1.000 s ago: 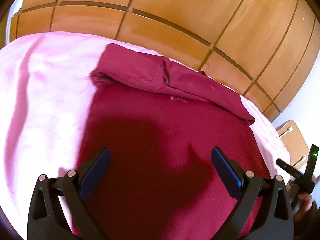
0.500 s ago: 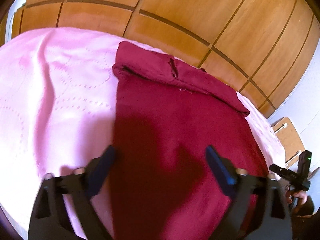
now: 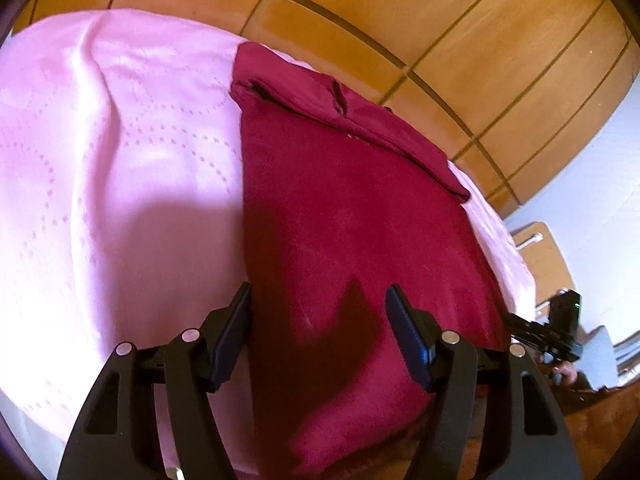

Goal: Fold small clothes
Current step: 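Grasp the end of the folded dark red shirt with both tools and lift it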

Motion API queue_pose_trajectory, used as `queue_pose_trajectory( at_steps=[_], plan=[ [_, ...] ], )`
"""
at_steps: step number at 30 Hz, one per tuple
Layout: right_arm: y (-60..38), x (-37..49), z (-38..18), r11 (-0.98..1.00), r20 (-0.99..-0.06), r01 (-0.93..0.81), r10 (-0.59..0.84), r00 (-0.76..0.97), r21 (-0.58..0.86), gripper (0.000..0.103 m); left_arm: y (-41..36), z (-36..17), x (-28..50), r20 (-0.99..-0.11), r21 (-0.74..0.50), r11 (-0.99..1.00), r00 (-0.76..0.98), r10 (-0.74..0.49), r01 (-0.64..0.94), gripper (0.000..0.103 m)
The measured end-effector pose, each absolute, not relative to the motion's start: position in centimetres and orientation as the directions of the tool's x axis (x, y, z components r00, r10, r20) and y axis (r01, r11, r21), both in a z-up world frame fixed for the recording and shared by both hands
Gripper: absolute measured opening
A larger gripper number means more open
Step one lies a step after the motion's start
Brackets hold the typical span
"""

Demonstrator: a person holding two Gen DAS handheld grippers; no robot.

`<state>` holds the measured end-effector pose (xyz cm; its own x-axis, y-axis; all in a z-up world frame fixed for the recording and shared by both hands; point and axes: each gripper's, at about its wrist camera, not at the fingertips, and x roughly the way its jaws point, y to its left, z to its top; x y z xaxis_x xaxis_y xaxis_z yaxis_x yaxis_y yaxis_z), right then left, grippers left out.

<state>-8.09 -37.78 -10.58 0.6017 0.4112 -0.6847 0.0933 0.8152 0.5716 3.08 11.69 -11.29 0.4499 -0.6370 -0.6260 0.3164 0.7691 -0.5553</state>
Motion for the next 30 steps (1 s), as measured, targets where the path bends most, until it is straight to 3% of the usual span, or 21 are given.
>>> queue_pose_trajectory(
  at_steps=[9, 11, 14, 15, 16, 18, 30],
  plan=[
    [-36.7, -7.5, -10.7, 0.812, -0.691, 0.063, 0.450, 0.566, 0.580, 0.034, 10.9, -11.9, 2.5, -0.611, -0.617, 0.710, 0.363, -0.704, 0.338, 0.066],
    [-36.5, -7.4, -10.7, 0.811, -0.692, 0.046, 0.465, 0.552, 0.583, 0.027, 10.5, -11.9, 2.3, -0.620, -0.614, 0.708, 0.342, -0.706, 0.348, 0.063],
    [-36.4, -6.6, -11.0, 0.809, -0.698, 0.047, 0.474, 0.538, 0.586, 0.015, 10.4, -11.9, 2.4, -0.636, -0.609, 0.715, 0.327, -0.699, 0.345, 0.046],
    [-36.4, -6.6, -11.1, 0.805, -0.696, 0.047, 0.479, 0.534, 0.591, 0.011, 10.4, -12.0, 2.5, -0.644, -0.607, 0.720, 0.323, -0.693, 0.336, 0.035],
    [-36.4, -6.5, -11.2, 0.801, -0.694, 0.047, 0.486, 0.531, 0.597, 0.010, 10.5, -12.1, 2.5, -0.650, -0.606, 0.724, 0.319, -0.690, 0.329, 0.023],
    [-36.2, -6.6, -11.1, 0.792, -0.683, 0.035, 0.501, 0.532, 0.609, 0.010, 10.7, -12.1, 2.5, -0.655, -0.614, 0.722, 0.303, -0.692, 0.320, 0.016],
    [-36.2, -6.8, -9.1, 0.720, -0.546, -0.069, 0.581, 0.604, 0.690, 0.009, 10.0, -7.4, 3.0, -0.536, -0.653, 0.628, 0.327, -0.778, 0.423, 0.012]
  ],
)
